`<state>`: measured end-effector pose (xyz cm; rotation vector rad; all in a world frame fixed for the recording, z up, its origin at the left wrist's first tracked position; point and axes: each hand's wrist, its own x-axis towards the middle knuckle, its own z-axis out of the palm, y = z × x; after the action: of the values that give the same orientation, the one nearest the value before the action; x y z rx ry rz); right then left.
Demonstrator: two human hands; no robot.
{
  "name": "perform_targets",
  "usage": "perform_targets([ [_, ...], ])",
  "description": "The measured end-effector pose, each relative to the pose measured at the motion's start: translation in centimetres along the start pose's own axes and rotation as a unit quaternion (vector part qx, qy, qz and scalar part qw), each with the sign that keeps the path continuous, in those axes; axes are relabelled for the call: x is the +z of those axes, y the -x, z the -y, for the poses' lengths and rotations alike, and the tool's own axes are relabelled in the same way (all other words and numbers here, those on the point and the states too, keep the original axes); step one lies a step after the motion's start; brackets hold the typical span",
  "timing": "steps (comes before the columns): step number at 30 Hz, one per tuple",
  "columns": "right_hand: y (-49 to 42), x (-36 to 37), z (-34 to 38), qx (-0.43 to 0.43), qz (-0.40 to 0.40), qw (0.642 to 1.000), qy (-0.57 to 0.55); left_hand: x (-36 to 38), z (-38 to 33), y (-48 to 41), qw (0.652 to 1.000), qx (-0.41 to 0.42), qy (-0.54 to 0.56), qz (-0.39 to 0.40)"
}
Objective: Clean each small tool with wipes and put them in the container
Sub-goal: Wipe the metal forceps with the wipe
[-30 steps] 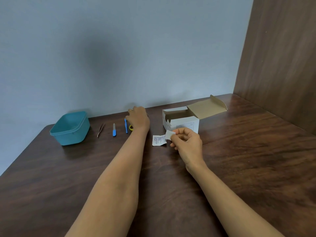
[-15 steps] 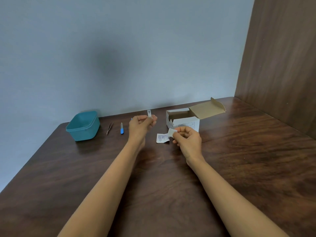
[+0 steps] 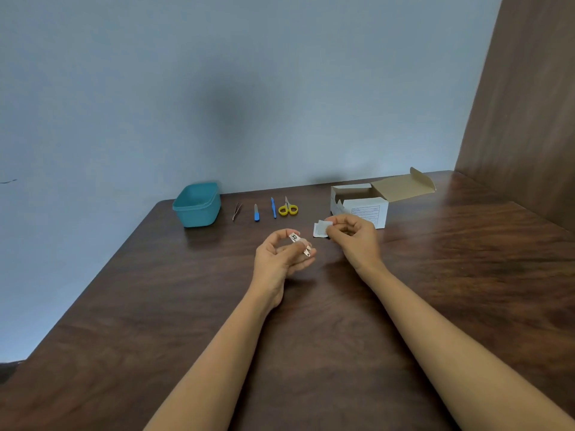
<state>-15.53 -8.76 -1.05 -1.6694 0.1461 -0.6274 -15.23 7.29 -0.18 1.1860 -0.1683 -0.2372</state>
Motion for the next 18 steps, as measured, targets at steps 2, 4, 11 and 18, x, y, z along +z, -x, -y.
perform_targets([
  [2,0.6,0.5,0.2,0.004,0.015,1.0,-0.017,-0.1,-0.1,0.0,1.0,0.01,0.005,-0.009],
  [4,1.0,1.0,0.4,0.016,0.028,0.999,-0.044,-0.1,-0.3,0.1,1.0,0.014,-0.001,-0.008],
  [11,1.2,1.4,0.5,0.08,0.067,0.988,-0.114,-0.7,-0.5,-0.5,0.999,0.029,-0.016,-0.028],
  [18,1.4,1.3,0.7,0.079,0.101,0.987,-0.1,-0.7,-0.5,-1.0,0.999,0.027,-0.034,-0.033],
])
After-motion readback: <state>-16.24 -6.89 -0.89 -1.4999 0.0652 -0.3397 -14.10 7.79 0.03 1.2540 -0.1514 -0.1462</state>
